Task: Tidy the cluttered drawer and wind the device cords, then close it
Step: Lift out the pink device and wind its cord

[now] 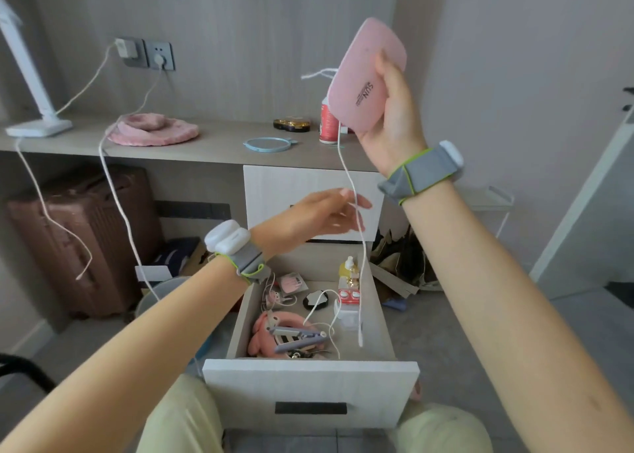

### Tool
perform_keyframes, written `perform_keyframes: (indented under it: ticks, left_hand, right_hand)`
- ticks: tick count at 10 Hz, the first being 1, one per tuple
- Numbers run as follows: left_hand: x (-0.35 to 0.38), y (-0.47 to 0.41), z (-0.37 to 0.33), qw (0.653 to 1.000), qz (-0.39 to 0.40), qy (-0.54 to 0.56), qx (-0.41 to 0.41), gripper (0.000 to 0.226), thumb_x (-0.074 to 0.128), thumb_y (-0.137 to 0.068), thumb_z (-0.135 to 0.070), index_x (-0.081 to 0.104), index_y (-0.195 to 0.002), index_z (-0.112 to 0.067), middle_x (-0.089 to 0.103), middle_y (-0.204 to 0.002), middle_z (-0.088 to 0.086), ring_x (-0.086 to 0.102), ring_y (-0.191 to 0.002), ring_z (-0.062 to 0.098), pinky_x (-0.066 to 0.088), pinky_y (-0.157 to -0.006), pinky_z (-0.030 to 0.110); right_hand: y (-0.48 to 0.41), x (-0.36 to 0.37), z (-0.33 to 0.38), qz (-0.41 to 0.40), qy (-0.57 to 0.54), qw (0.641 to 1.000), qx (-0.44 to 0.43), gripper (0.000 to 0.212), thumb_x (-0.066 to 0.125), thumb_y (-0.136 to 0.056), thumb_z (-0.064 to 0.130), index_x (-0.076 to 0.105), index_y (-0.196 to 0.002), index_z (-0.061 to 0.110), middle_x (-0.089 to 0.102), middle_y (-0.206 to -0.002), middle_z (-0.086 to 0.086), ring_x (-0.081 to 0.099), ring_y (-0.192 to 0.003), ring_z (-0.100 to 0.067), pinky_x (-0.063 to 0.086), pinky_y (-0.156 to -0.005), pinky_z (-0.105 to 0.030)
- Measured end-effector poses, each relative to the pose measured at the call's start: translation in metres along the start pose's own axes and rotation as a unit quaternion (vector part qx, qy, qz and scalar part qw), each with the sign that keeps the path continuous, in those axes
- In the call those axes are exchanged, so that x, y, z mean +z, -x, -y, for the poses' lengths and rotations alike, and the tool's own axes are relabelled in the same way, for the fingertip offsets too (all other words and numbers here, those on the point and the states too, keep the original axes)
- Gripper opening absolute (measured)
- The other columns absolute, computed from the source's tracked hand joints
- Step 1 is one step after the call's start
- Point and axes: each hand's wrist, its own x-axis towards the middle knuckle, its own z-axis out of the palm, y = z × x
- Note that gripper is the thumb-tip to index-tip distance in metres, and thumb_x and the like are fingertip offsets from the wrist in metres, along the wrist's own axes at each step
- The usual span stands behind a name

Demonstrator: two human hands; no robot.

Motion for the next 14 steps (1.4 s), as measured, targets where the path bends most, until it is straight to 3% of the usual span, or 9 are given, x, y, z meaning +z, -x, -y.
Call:
perform_keyframes:
  ticks: [3,5,6,7,8,9,10,12,14]
  left_hand:
    - [0.012,0.047,0.067,0.99,-0.103,0.012,-0.097,0.03,0.045,-0.097,-0.006,0.049,-0.127,-0.007,0.062,-0.118,0.009,0.061,-0.107,0.021,0.049,-0.092,0.033]
    - [0.026,0.059,0.101,0.951,-0.203,0.055,-0.225,0.018,0.049,-0.092,0.001,0.058,-0.082,-0.01,0.059,-0.077,0.003,0.062,-0.053,0.007,0.048,-0.046,0.016]
    - [0.025,0.064,0.104,0.933,-0.195,0.129,-0.272,0.012,0.05,-0.095,-0.015,0.062,-0.098,-0.013,0.064,-0.086,0.005,0.066,-0.064,-0.004,0.05,-0.057,0.012]
    - [0.022,0.064,0.115,0.905,-0.123,-0.274,-0.301,0.062,0.029,-0.087,-0.069,0.065,-0.081,-0.02,0.064,-0.082,-0.003,0.063,-0.072,0.003,0.045,-0.065,0.014]
    - [0.029,0.062,0.113,0.922,-0.126,-0.018,-0.365,0.033,0.04,-0.099,-0.026,0.06,-0.078,-0.01,0.065,-0.077,0.001,0.062,-0.052,0.001,0.05,-0.051,0.014]
    - [0.03,0.065,0.105,0.905,-0.036,-0.041,-0.423,0.022,0.047,-0.096,-0.011,0.066,-0.101,-0.002,0.073,-0.095,0.012,0.068,-0.055,0.011,0.055,-0.053,0.019]
    - [0.029,0.061,0.096,0.941,-0.156,-0.058,-0.295,0.024,0.043,-0.096,-0.007,0.065,-0.089,-0.003,0.069,-0.071,0.01,0.061,-0.044,0.006,0.046,-0.04,0.015]
    - [0.041,0.064,0.105,0.981,-0.1,-0.034,-0.165,0.044,0.038,-0.091,-0.055,0.053,-0.121,-0.027,0.061,-0.12,-0.004,0.055,-0.115,0.015,0.043,-0.099,0.032]
    - [0.066,0.071,0.11,0.988,0.017,0.075,-0.133,0.059,0.014,-0.098,-0.046,0.057,-0.081,-0.009,0.063,-0.073,0.0,0.063,-0.077,0.019,0.05,-0.084,0.028]
  right_hand:
    - [0.08,-0.069,-0.025,0.106,0.36,0.903,0.209,0.01,0.049,-0.095,0.026,0.055,-0.103,0.023,0.063,-0.082,0.002,0.062,-0.064,-0.009,0.049,-0.057,-0.023]
    - [0.114,-0.116,-0.066,0.173,0.423,0.832,0.314,0.028,0.059,-0.087,0.034,0.053,-0.114,0.029,0.065,-0.104,-0.002,0.063,-0.091,-0.021,0.051,-0.081,-0.04]
    - [0.126,-0.127,-0.075,0.191,0.461,0.817,0.289,0.032,0.056,-0.093,0.031,0.049,-0.123,0.025,0.063,-0.108,0.003,0.062,-0.097,-0.017,0.051,-0.085,-0.042]
    - [0.131,-0.129,-0.077,0.17,0.471,0.826,0.258,0.031,0.048,-0.097,0.027,0.043,-0.128,0.025,0.058,-0.107,0.009,0.058,-0.094,-0.009,0.052,-0.072,-0.027]
    - [0.13,-0.131,-0.083,0.086,0.463,0.847,0.247,0.036,0.048,-0.097,0.028,0.041,-0.13,0.014,0.055,-0.106,-0.001,0.058,-0.089,-0.015,0.053,-0.067,-0.031]
    - [0.129,-0.132,-0.082,0.008,0.363,0.886,0.288,0.014,0.051,-0.095,0.018,0.051,-0.106,0.01,0.057,-0.085,-0.007,0.061,-0.067,-0.018,0.051,-0.045,-0.027]
    - [0.131,-0.133,-0.078,-0.004,0.256,0.911,0.322,0.031,0.056,-0.08,0.01,0.047,-0.11,0.009,0.056,-0.086,-0.011,0.064,-0.064,-0.022,0.051,-0.044,-0.027]
    - [0.136,-0.127,-0.083,0.05,0.196,0.942,0.266,0.036,0.043,-0.098,0.012,0.042,-0.131,0.025,0.056,-0.103,-0.005,0.066,-0.067,-0.02,0.049,-0.042,-0.022]
    - [0.138,-0.128,-0.078,0.065,0.215,0.944,0.241,0.03,0.042,-0.099,0.016,0.047,-0.127,0.026,0.056,-0.092,-0.002,0.06,-0.05,-0.012,0.041,-0.037,-0.018]
